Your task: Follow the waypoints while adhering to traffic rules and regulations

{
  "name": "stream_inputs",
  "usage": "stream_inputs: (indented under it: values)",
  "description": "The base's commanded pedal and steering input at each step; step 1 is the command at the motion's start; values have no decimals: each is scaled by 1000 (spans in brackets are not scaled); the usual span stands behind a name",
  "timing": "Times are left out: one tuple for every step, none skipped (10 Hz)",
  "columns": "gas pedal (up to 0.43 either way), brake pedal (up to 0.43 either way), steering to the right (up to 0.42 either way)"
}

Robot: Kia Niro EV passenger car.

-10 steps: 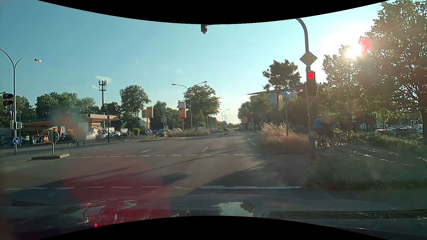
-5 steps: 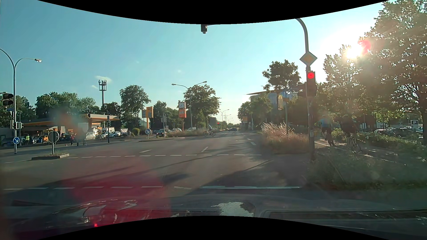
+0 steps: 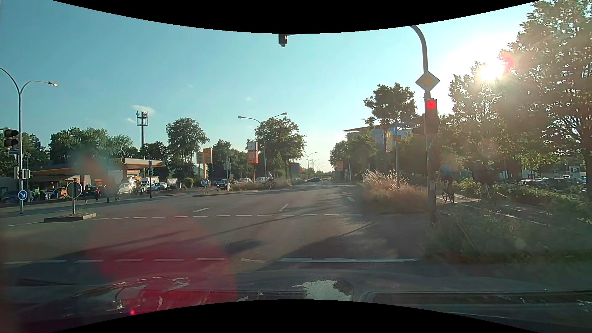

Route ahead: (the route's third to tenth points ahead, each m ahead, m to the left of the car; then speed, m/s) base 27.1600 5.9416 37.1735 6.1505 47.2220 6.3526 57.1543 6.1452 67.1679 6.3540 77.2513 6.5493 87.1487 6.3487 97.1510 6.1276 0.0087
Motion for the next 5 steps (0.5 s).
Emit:
stream_inputs:
  values:
    - [0,244,15]
    - [0,244,15]
    - [0,244,15]
    - [0,244,15]
    - [0,244,15]
